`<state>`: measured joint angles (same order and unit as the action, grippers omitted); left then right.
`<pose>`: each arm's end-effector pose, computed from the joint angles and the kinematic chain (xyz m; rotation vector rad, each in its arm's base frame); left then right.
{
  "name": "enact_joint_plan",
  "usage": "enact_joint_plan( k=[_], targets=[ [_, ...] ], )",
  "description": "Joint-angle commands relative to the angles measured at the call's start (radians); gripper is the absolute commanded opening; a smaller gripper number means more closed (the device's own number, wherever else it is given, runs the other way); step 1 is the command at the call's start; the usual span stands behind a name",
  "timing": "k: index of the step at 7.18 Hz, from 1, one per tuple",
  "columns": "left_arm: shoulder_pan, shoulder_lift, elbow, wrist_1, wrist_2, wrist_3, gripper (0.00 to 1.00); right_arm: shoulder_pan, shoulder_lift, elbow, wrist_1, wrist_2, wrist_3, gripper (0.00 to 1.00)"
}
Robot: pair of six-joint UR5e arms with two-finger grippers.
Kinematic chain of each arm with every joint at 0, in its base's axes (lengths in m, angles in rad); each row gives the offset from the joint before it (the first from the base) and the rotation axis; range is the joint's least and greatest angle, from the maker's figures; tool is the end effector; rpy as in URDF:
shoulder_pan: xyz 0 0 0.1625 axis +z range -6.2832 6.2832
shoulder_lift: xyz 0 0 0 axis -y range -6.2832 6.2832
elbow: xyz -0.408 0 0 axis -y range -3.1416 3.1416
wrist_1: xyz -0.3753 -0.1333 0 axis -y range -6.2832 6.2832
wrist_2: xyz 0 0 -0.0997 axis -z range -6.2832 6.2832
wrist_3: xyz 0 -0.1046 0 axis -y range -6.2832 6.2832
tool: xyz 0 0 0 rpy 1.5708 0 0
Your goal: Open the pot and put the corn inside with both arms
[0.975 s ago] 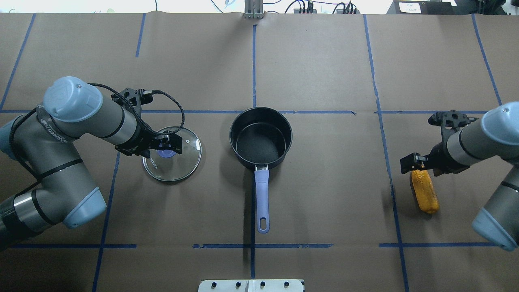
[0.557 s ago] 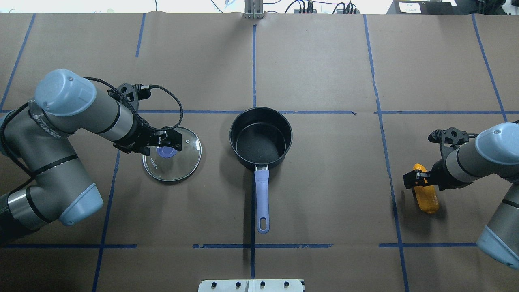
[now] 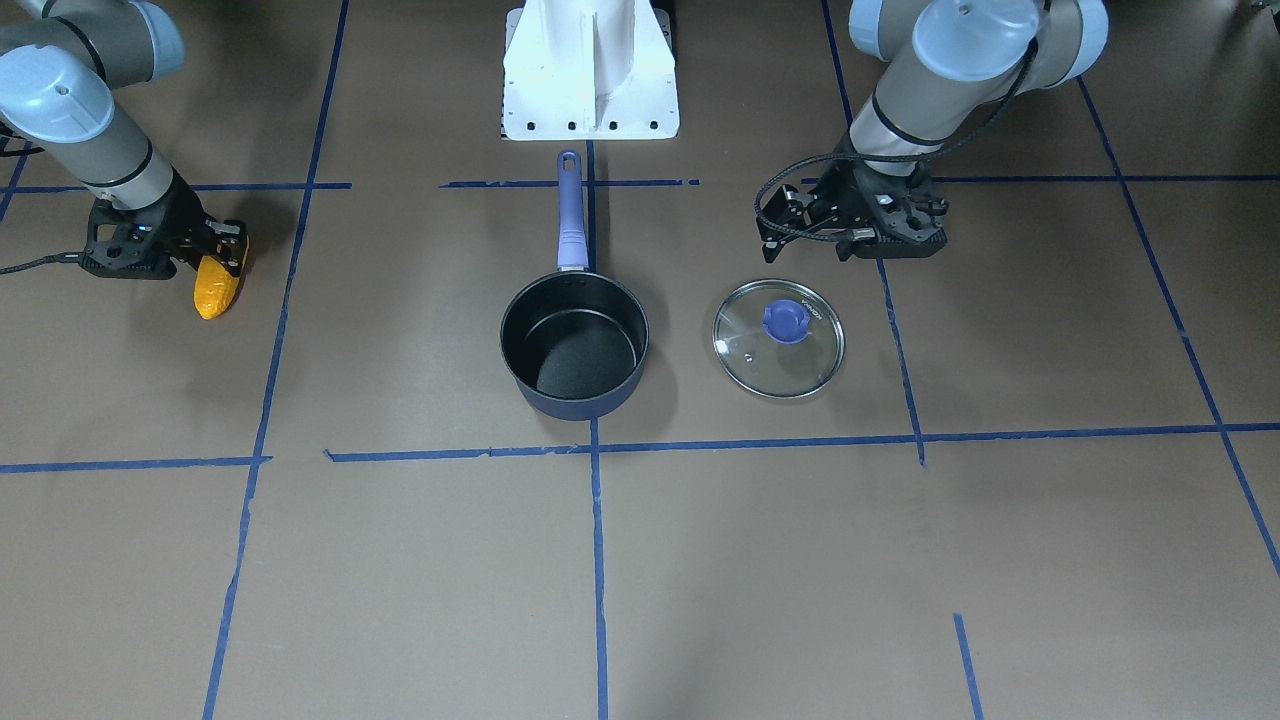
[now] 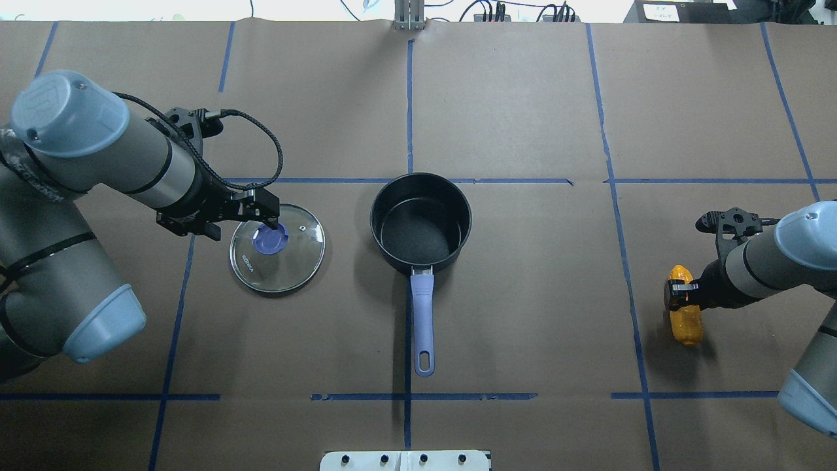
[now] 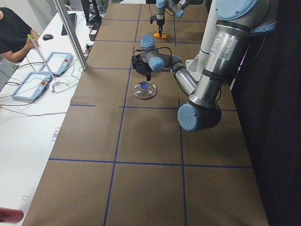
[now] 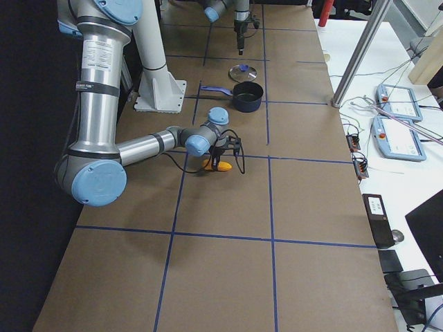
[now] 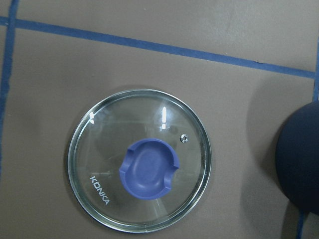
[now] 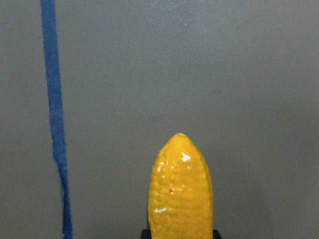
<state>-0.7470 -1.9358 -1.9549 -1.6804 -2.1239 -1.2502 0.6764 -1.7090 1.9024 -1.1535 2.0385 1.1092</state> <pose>0.3525 -0.4332 0.2707 -0.0208 0.9821 -0.1543 -0.2949 -0.3472 0.5138 -0.0586 -0.7485 0.0618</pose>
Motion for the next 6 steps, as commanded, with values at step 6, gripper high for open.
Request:
enact_joint_plan(
  k=[6],
  targets=[
    [-0.3, 0.232, -0.046, 0.168, -0.044, 0.652, 1.0, 0.043, 0.113, 0.116, -0.015, 0.009, 0.003, 0.04]
  ],
)
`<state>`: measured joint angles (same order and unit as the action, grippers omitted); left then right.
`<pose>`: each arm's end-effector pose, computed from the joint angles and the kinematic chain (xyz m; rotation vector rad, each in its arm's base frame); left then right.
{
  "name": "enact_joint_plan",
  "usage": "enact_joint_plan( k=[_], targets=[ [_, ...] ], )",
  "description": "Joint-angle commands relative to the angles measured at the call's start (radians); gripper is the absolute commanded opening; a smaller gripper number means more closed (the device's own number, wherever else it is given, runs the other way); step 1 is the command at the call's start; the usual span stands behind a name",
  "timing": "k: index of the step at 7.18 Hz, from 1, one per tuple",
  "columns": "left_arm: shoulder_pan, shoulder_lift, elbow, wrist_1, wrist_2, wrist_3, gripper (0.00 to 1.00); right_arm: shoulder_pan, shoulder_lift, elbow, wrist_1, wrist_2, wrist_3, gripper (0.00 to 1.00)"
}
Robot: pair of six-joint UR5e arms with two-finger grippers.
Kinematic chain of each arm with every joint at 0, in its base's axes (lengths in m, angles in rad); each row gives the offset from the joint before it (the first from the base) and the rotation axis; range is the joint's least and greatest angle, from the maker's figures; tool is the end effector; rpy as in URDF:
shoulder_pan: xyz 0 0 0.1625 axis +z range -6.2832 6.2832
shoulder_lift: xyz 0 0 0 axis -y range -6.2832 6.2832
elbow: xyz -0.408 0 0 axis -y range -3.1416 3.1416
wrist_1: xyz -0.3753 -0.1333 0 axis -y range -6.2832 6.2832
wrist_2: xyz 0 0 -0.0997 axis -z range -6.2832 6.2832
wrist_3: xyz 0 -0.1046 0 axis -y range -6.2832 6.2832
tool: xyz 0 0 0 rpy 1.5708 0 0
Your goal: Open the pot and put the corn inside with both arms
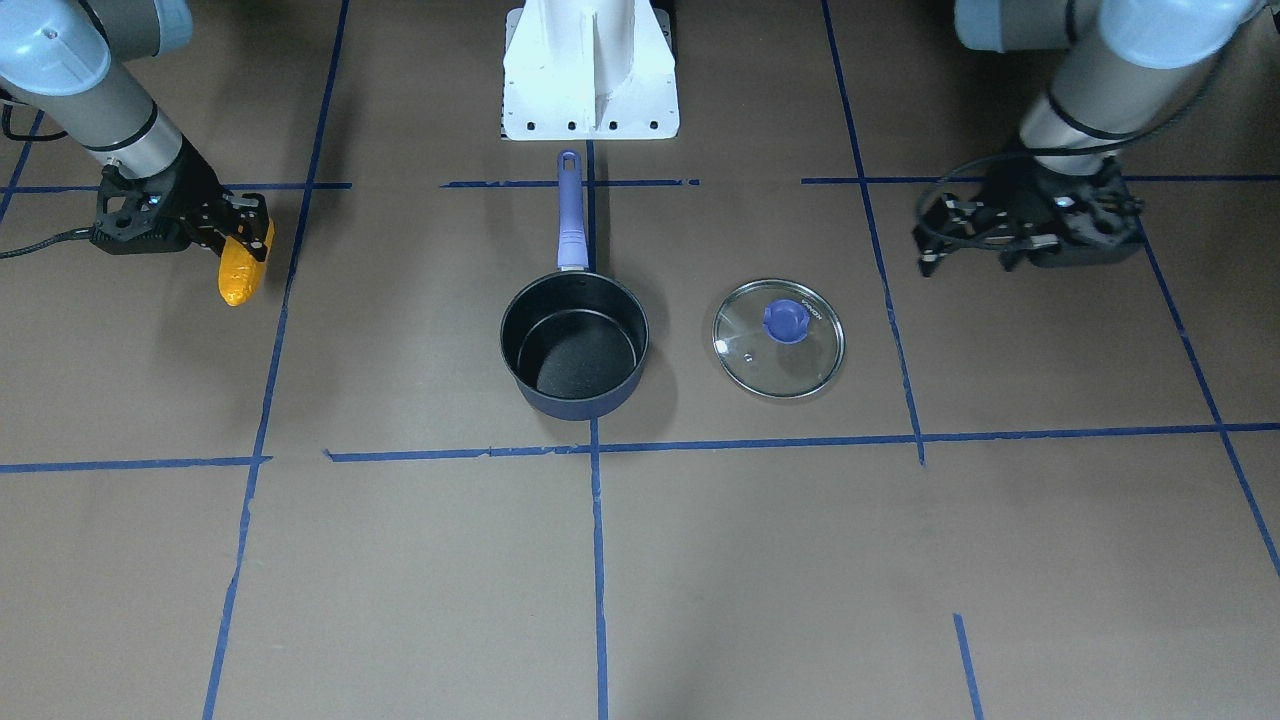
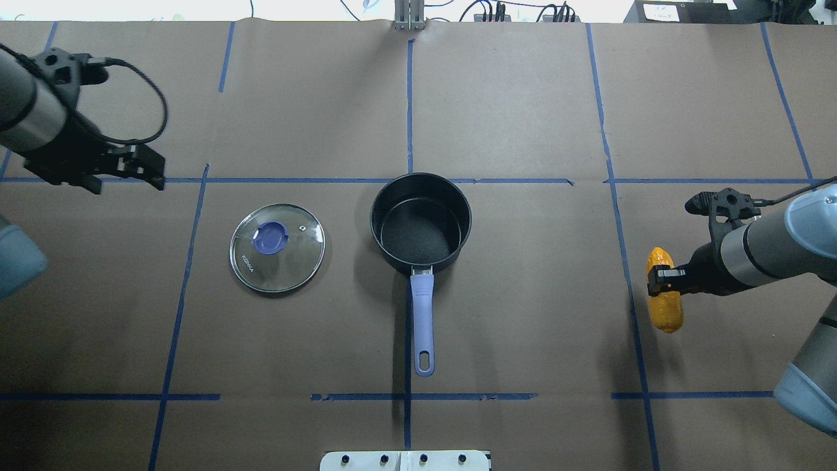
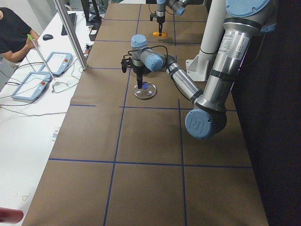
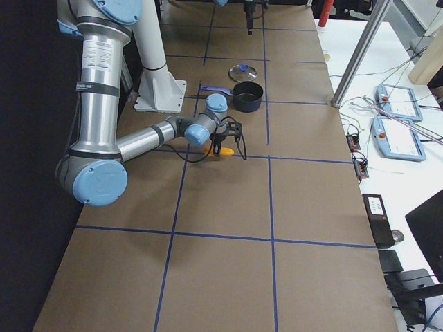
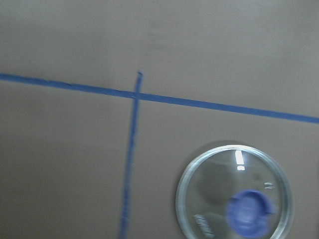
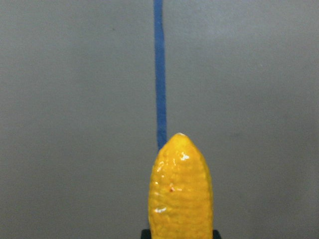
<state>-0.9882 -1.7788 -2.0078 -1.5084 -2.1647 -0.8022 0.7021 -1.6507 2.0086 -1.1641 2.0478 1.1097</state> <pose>0.2210 -0.4713 0.3536 0.0667 0.8038 -0.0346 -0.2925 -0.3591 0.4358 0.0330 -0.8743 0.0431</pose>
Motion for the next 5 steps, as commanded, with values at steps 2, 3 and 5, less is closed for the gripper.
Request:
enact_joint_plan(
  k=[2, 3, 5],
  targets=[
    [-0.18, 0.113, 0.088, -0.01, -0.103, 0.436, 1.0, 0.049, 0.2, 0.013, -0.126, 0.003, 0.002, 0.04],
    [-0.248, 0.124, 0.139, -0.015, -0.116, 0.577, 1.0, 0.048, 0.353, 0.012, -0.32, 0.003, 0.002, 0.05],
    [-0.32, 0.124, 0.211, -0.013, -0.118, 0.723, 1.0, 0.022, 0.606, -0.075, -0.523, -0.006, 0.031, 0.05]
  ],
)
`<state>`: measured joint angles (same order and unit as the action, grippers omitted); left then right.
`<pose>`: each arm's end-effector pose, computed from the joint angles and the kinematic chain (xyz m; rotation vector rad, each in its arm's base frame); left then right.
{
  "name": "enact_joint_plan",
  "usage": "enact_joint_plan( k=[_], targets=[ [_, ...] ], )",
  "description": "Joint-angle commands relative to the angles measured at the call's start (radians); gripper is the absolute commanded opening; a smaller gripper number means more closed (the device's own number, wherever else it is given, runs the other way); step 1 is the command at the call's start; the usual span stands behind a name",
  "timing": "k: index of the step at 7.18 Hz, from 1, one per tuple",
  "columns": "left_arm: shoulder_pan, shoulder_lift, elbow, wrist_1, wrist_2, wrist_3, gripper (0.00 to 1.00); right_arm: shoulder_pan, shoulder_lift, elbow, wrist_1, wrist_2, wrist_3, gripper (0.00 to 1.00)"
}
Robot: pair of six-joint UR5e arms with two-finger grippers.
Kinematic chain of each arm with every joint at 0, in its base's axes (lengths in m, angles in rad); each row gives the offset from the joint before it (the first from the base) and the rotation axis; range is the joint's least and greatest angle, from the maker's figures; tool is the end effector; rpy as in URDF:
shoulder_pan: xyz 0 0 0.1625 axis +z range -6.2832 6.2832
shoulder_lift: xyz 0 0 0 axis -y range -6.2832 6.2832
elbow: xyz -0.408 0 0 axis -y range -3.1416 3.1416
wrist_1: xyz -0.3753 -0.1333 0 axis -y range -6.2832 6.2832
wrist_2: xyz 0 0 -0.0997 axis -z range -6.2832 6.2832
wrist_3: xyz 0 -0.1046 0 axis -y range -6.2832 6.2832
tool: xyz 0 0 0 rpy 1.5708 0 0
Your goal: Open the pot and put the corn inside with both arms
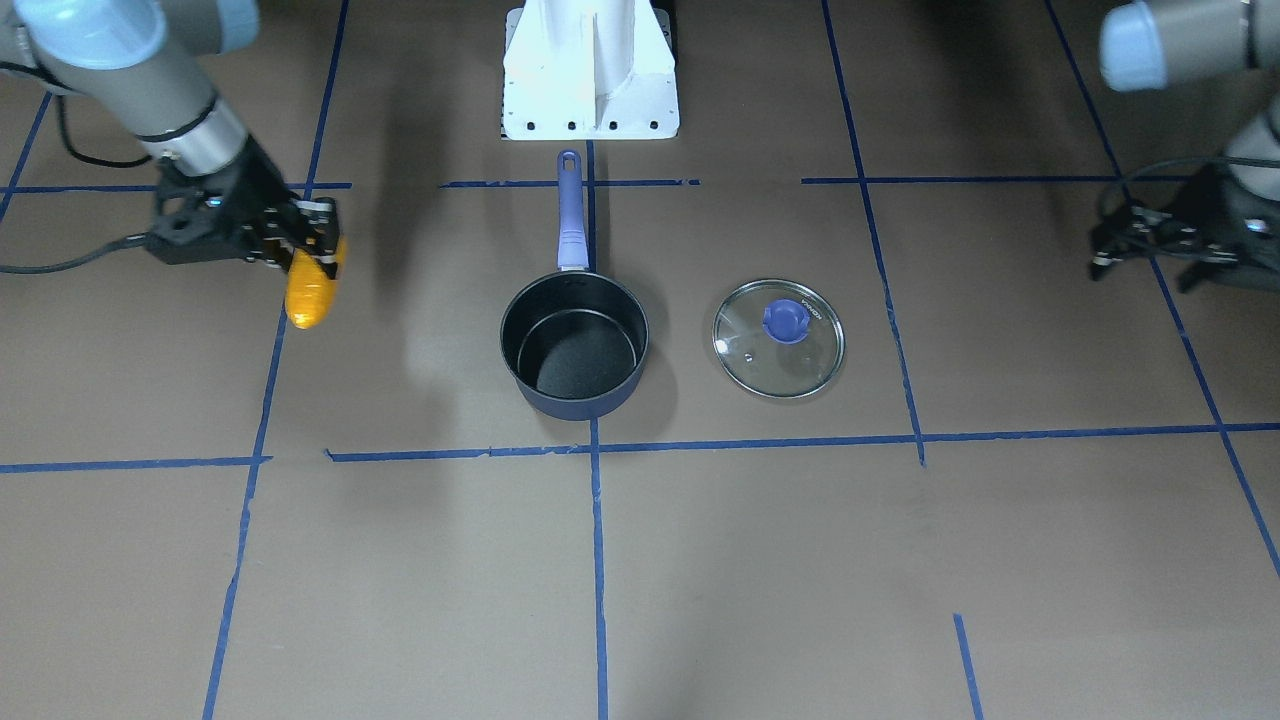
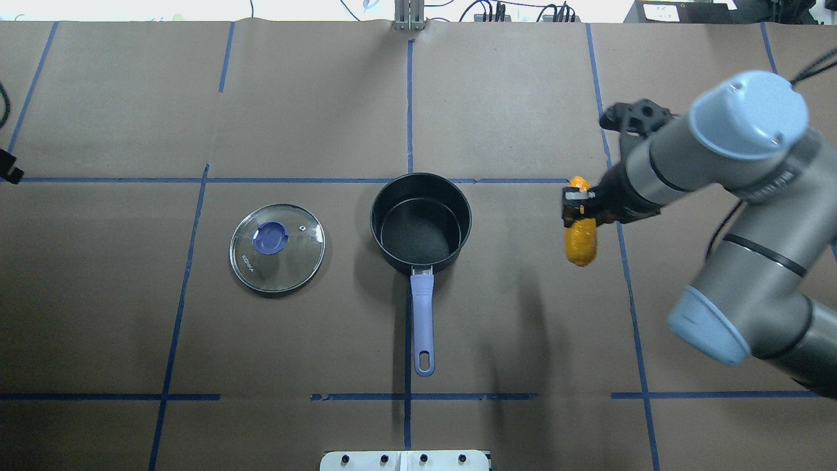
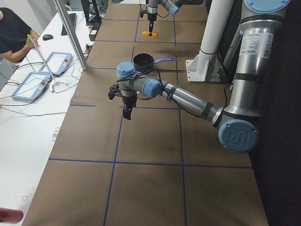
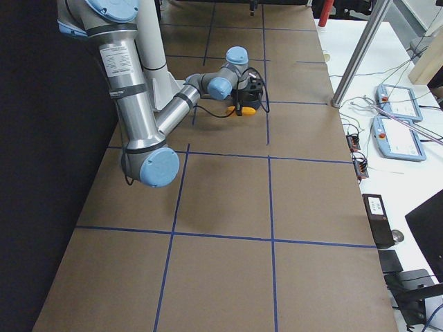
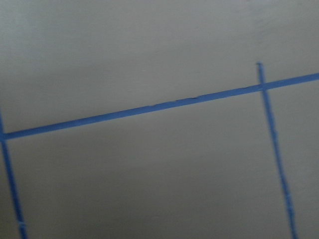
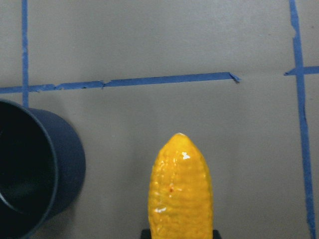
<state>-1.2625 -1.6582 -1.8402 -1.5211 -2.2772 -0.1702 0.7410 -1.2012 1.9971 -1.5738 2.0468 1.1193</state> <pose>0.0913 -0.5023 0.4836 0.1200 0.7520 0.2398 -0.3453 -0.4317 0.2690 0.0637 -0.8952 0.0812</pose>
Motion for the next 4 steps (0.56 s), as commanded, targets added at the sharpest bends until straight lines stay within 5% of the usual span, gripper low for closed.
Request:
enact_joint_plan(
  k=[1, 4],
  targets=[
    [-0.078, 0.003, 0.073, 0.001, -0.005, 0.147, 1.0, -0.055, 0.229, -0.124, -0.115, -0.014, 0.087, 0.05],
    [-0.12, 0.003, 0.119, 0.001, -0.005, 0.232, 1.0, -0.138, 0.373, -0.277, -0.114, -0.1, 0.145, 0.07]
  ],
)
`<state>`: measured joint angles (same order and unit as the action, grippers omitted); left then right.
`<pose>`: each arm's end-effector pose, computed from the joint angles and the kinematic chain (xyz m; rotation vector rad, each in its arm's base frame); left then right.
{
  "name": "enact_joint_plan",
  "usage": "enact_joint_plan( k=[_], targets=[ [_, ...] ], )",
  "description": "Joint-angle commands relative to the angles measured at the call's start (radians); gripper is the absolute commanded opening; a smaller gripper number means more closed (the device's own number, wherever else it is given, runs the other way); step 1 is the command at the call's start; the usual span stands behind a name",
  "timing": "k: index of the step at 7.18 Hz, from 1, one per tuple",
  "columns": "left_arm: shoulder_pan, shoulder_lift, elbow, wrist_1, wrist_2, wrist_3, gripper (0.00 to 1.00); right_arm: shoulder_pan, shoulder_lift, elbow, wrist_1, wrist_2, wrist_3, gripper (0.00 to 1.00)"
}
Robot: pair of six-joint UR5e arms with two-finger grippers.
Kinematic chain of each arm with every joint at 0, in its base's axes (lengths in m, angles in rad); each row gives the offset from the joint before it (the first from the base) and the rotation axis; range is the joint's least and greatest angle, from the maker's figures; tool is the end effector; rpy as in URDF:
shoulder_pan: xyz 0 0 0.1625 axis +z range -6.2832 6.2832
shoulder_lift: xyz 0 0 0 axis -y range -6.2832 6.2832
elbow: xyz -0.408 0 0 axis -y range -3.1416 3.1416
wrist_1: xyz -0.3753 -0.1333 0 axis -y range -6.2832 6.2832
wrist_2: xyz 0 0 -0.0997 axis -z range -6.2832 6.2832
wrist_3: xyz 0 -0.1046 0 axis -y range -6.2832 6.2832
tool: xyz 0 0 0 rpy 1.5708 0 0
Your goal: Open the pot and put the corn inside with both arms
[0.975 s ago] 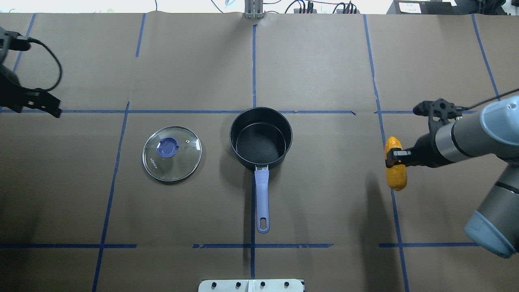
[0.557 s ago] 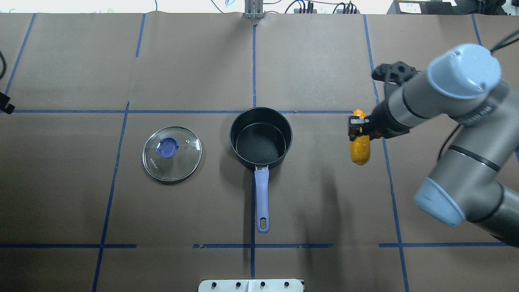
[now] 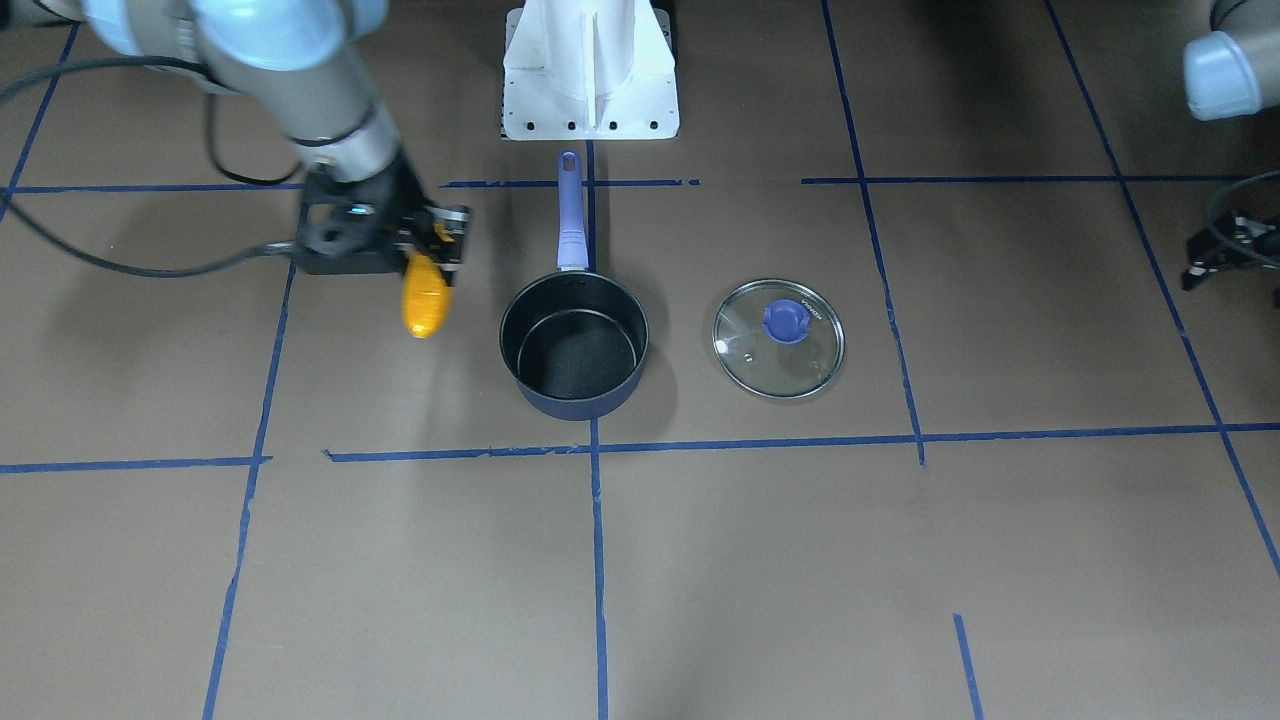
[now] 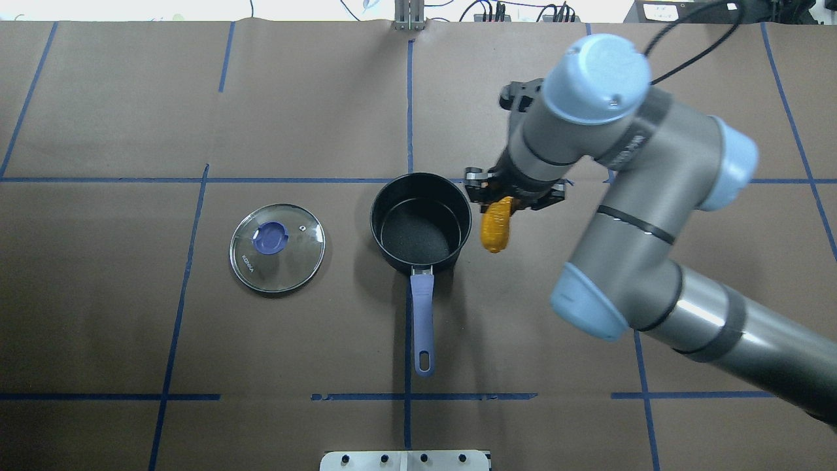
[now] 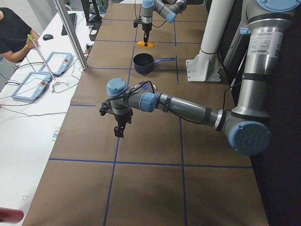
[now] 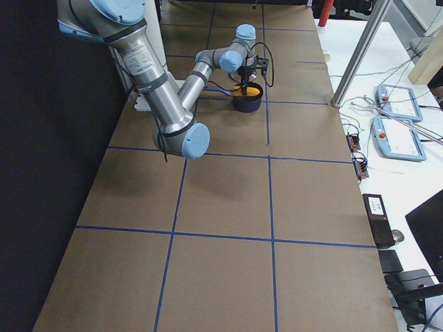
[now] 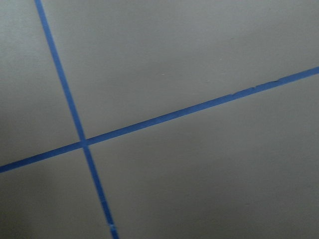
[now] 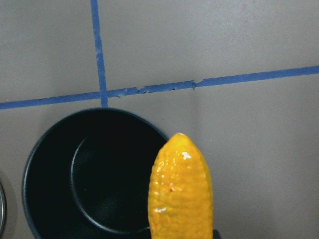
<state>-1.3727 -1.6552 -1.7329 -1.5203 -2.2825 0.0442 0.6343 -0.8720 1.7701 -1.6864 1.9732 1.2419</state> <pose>0.0370 -0.5144 0.5357 0.1331 0.7244 0.3010 -0.4567 -0.4506 0.1793 0.0193 -0.8603 0.1289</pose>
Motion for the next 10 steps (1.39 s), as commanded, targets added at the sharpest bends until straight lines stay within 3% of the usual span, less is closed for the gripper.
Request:
enact_joint_plan(
  k=[1, 4, 6, 10],
  targets=[
    [-0.011, 0.002, 0.013, 0.0, 0.0, 0.019, 1.0, -0.036, 0.05, -0.058, 0.014, -0.034, 0.03, 0.07],
    [-0.011, 0.006, 0.015, -0.001, 0.0, 0.019, 1.0, -0.045, 0.107, -0.159, 0.067, -0.056, 0.033, 0.16],
    [-0.011, 0.014, 0.015, -0.001, 0.0, 0.019, 1.0, -0.045, 0.113, -0.159, 0.068, -0.063, 0.031, 0.98],
    [-0.026, 0.031, 0.015, -0.001, 0.0, 0.019, 1.0, -0.035, 0.122, -0.149, 0.067, -0.063, 0.044, 0.99]
  ],
)
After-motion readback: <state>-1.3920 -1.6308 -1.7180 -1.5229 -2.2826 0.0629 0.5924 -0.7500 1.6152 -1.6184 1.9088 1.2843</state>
